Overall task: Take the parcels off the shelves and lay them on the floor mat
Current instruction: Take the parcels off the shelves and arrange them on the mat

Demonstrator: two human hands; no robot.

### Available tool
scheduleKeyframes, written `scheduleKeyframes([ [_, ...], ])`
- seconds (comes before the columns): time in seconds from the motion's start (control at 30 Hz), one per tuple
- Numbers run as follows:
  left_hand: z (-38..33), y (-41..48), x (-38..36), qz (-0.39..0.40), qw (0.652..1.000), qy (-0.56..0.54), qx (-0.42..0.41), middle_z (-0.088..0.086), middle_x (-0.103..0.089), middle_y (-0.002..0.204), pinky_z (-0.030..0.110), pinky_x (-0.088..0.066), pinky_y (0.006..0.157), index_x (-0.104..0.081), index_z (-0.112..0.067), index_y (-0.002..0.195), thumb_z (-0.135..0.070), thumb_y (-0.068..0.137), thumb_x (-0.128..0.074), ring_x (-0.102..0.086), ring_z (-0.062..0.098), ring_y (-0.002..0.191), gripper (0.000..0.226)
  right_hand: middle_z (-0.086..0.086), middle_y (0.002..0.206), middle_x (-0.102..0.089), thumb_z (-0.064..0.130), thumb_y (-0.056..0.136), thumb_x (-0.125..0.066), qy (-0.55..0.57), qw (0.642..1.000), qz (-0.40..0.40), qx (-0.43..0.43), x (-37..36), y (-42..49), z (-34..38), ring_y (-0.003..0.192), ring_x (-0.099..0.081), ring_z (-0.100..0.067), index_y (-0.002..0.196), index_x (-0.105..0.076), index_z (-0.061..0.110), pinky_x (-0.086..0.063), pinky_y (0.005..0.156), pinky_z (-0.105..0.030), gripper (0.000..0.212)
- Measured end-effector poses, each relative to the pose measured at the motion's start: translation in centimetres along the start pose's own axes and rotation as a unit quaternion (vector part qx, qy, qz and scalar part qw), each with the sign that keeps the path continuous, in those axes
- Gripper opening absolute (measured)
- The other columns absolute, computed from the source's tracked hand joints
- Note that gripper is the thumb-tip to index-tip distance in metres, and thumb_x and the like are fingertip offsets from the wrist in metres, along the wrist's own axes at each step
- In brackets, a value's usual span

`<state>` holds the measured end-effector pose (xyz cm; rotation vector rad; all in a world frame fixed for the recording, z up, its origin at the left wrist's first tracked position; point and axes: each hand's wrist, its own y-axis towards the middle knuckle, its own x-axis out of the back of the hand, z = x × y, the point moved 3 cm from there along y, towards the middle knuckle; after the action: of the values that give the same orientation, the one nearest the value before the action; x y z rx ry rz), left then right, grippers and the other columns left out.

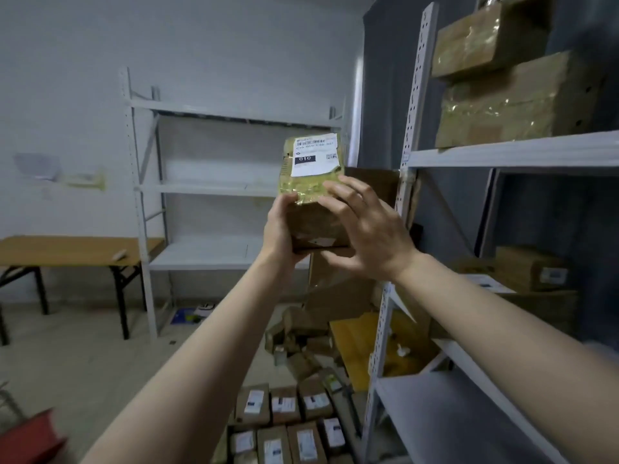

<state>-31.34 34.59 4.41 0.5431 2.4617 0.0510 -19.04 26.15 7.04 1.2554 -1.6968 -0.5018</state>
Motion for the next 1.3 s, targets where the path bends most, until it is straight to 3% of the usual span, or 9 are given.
scheduleKeyframes([
  [0.13, 4.3, -2.4, 5.2, -0.087, 0.995, 0.040, 0.016, 0.009, -0.068, 0.092, 0.031, -0.054, 0.058, -0.067, -0.016, 0.101, -0.034, 0.086, -0.054, -0.065, 0.026, 0.084, 0.027, -0.016, 0.144, -0.049, 0.046, 0.084, -0.064, 0.122, 0.987, 0.036, -0.093, -2.9, -4.3, 4.3, 0.132, -0.046, -0.031, 0.133, -0.053, 0.003, -0.050, 0.096, -0.047, 0.066],
  [0.33, 11.3, -6.7, 12.6, -0.171, 0.984, 0.042, 0.043, 0.004, -0.071, 0.081, 0.041, -0.048, 0.078, -0.076, -0.026, 0.067, -0.027, 0.085, -0.058, -0.063, 0.025, 0.082, 0.025, -0.003, 0.136, -0.050, 0.047, 0.085, -0.058, 0.308, 0.903, 0.078, -0.289, -6.3, -11.6, 9.5, 0.126, -0.046, -0.016, 0.125, -0.055, 0.012, -0.039, 0.102, -0.030, 0.053],
  [0.53, 17.9, -11.5, 17.1, -0.226, 0.968, 0.025, 0.106, 0.003, -0.068, 0.083, 0.032, -0.053, 0.063, -0.072, -0.023, 0.073, -0.030, 0.080, -0.062, -0.063, 0.022, 0.079, 0.013, 0.009, 0.117, -0.056, 0.052, 0.087, -0.059, 0.447, 0.643, 0.069, -0.618, -8.1, -21.9, 14.3, 0.111, -0.053, -0.006, 0.111, -0.056, 0.031, -0.046, 0.088, -0.025, 0.032],
  [0.7, 23.1, -14.9, 18.4, -0.277, 0.949, 0.005, 0.149, 0.000, -0.064, 0.085, 0.032, -0.048, 0.070, -0.073, -0.028, 0.057, -0.026, 0.083, -0.062, -0.060, 0.020, 0.083, 0.027, 0.010, 0.117, -0.060, 0.044, 0.096, -0.058, 0.496, 0.464, 0.079, -0.730, -9.0, -27.0, 19.6, 0.120, -0.056, -0.020, 0.098, -0.057, 0.037, -0.049, 0.100, -0.041, 0.007],
  [0.8, 26.1, -17.4, 18.8, -0.294, 0.939, -0.005, 0.177, 0.006, -0.067, 0.092, 0.038, -0.049, 0.078, -0.075, -0.026, 0.072, -0.031, 0.073, -0.065, -0.063, 0.026, 0.091, 0.011, 0.000, 0.125, -0.065, 0.052, 0.090, -0.062, 0.523, 0.370, 0.104, -0.761, -9.1, -29.0, 23.1, 0.117, -0.061, -0.019, 0.105, -0.063, 0.035, -0.052, 0.096, -0.044, 0.023],
  [0.9, 28.7, -19.7, 19.5, -0.315, 0.923, 0.002, 0.222, 0.021, -0.063, 0.122, 0.040, -0.048, 0.079, -0.063, -0.004, 0.119, -0.035, 0.063, -0.068, -0.062, 0.033, 0.104, 0.064, -0.001, 0.122, -0.068, 0.067, 0.063, -0.069, 0.537, 0.286, 0.123, -0.784, -9.0, -31.5, 25.6, 0.114, -0.063, -0.020, 0.118, -0.064, 0.031, -0.055, 0.090, -0.048, 0.066],
  [1.03, 30.3, -22.1, 20.7, -0.313, 0.916, 0.074, 0.239, 0.016, -0.063, 0.118, 0.044, -0.052, 0.084, -0.054, 0.001, 0.129, -0.036, 0.057, -0.069, -0.062, 0.028, 0.101, 0.082, 0.007, 0.107, -0.075, 0.069, 0.051, -0.074, 0.550, 0.231, 0.145, -0.789, -8.2, -35.1, 27.1, 0.101, -0.071, -0.016, 0.110, -0.068, 0.038, -0.061, 0.072, -0.042, 0.066],
  [1.2, 32.3, -24.2, 21.6, -0.319, 0.907, 0.090, 0.258, 0.013, -0.063, 0.122, 0.049, -0.049, 0.099, -0.056, -0.007, 0.124, -0.034, 0.064, -0.070, -0.062, 0.028, 0.111, 0.067, -0.002, 0.115, -0.073, 0.057, 0.056, -0.082, 0.555, 0.186, 0.187, -0.789, -8.4, -37.8, 28.8, 0.106, -0.070, -0.025, 0.118, -0.064, 0.028, -0.059, 0.086, -0.049, 0.071],
  [1.3, 33.8, -24.8, 22.3, -0.314, 0.906, 0.096, 0.268, 0.013, -0.062, 0.123, 0.046, -0.049, 0.098, -0.054, -0.007, 0.125, -0.023, 0.080, -0.069, -0.061, 0.027, 0.111, 0.050, -0.009, 0.113, -0.074, 0.044, 0.059, -0.082, 0.549, 0.158, 0.197, -0.797, -8.9, -38.9, 29.7, 0.101, -0.072, -0.028, 0.120, -0.064, 0.021, -0.061, 0.075, -0.043, 0.068],
])
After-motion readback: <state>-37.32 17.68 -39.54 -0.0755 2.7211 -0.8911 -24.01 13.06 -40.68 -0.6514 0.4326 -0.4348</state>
